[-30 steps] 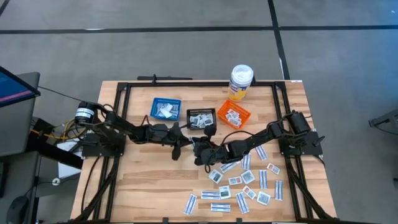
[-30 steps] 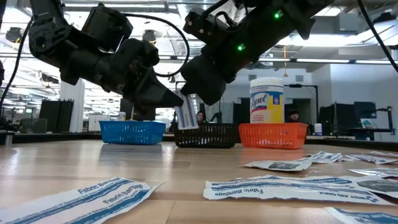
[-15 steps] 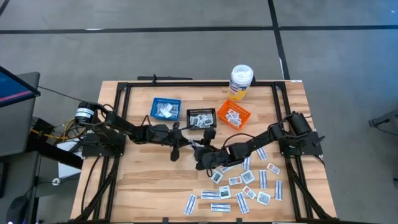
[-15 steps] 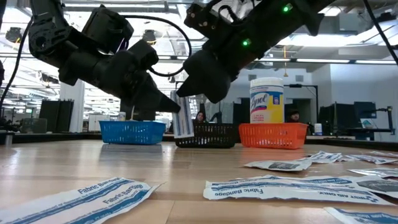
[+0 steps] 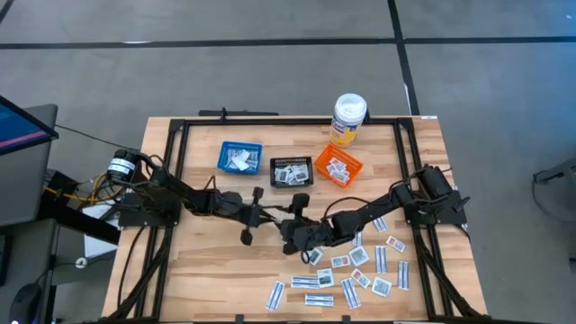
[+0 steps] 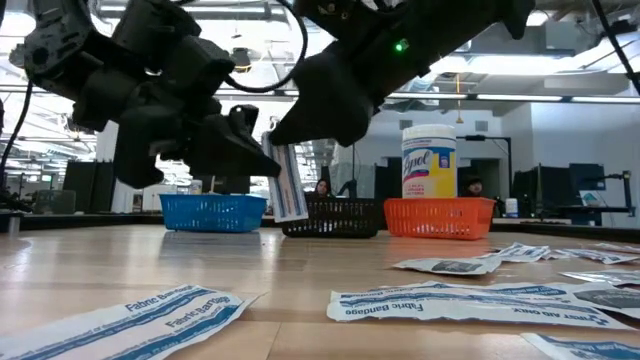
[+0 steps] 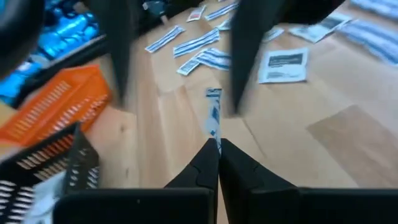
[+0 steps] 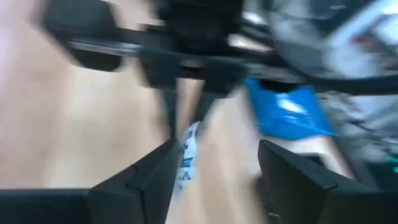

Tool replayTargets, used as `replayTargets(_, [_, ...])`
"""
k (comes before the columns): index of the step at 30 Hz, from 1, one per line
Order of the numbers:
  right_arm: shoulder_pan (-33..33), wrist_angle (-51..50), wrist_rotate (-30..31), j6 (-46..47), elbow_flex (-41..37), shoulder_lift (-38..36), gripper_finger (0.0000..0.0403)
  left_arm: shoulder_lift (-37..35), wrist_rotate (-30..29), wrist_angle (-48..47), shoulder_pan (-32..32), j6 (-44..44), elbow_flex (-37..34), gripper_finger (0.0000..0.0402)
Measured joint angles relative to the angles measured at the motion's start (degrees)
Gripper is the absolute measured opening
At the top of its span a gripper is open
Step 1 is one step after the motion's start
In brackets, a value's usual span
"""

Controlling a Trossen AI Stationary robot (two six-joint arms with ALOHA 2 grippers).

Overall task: Pick & Place First Aid Supplies
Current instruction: Put the bandage into the blue container

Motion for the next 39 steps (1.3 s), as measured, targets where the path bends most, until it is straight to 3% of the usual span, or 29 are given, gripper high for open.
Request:
replayTargets(4, [-0.5, 0.1, -10.7, 1.4, 0.0, 0.0, 0.0226, 0.0, -7.0, 0.6, -1.5, 1.9, 0.0, 0.0007])
replayTargets(18, [-3.4, -2.9, -11.5, 6.0, 0.0, 0.0, 0.0189, 0.0, -7.9, 1.2, -2.4, 2.0, 0.0, 0.0005])
replayTargets(27, [-3.2, -2.7, -11.2, 2.7, 0.0, 0.0, 0.0112, 0.0, -11.8, 1.0, -2.3, 1.8, 0.0, 0.0005])
replayTargets(39, [-3.1, -2.6, -11.9, 1.9, 0.0, 0.0, 0.0010, 0.0, -12.8, -0.5, -2.2, 1.4, 0.0, 0.0007])
